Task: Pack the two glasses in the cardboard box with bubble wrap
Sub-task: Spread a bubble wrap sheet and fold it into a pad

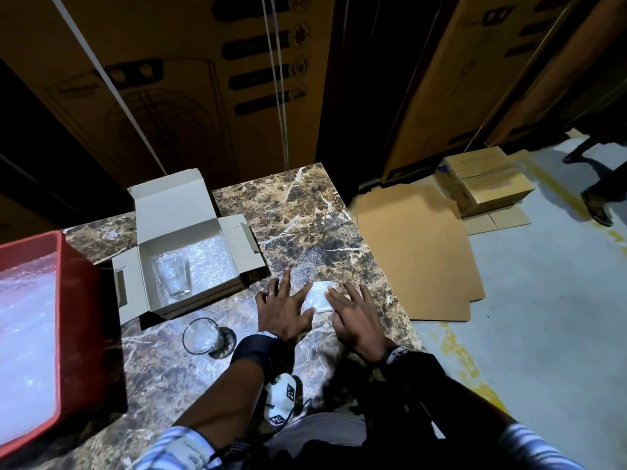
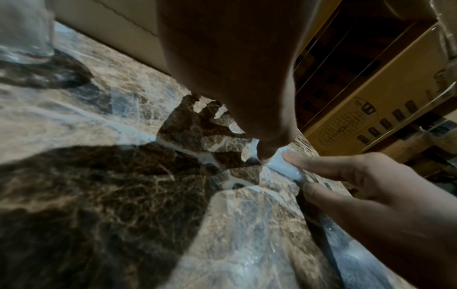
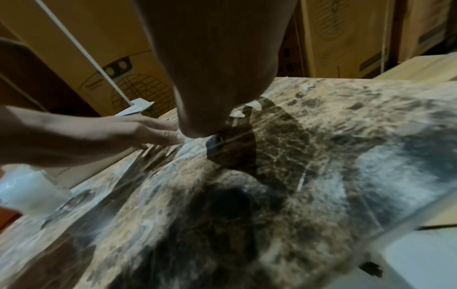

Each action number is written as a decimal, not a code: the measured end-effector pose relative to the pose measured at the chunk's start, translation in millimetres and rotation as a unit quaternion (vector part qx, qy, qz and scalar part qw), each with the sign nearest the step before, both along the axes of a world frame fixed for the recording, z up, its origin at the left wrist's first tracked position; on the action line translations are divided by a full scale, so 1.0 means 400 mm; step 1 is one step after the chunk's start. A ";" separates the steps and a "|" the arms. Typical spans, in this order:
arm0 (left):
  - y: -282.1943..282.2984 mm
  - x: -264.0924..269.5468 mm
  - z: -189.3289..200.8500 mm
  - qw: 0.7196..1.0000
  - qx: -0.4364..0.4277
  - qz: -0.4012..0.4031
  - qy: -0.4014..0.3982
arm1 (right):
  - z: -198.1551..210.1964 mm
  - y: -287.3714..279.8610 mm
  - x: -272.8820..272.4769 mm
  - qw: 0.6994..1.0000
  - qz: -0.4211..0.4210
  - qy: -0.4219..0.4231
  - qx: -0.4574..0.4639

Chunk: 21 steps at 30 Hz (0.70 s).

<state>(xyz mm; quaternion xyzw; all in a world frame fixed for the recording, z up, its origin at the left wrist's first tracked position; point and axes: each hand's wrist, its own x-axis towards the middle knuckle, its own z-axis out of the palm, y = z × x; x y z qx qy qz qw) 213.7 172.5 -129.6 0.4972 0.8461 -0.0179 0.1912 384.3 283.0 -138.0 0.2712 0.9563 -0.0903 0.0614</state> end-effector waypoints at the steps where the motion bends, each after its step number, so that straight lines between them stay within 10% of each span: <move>1: 0.000 0.001 0.000 1.000 0.000 -0.001 0.000 | 0.001 0.004 0.007 1.000 0.005 0.002 -0.005; 21: -0.023 0.011 0.016 0.986 0.142 -0.067 -0.056 | 0.006 0.030 -0.033 0.993 0.096 0.069 0.016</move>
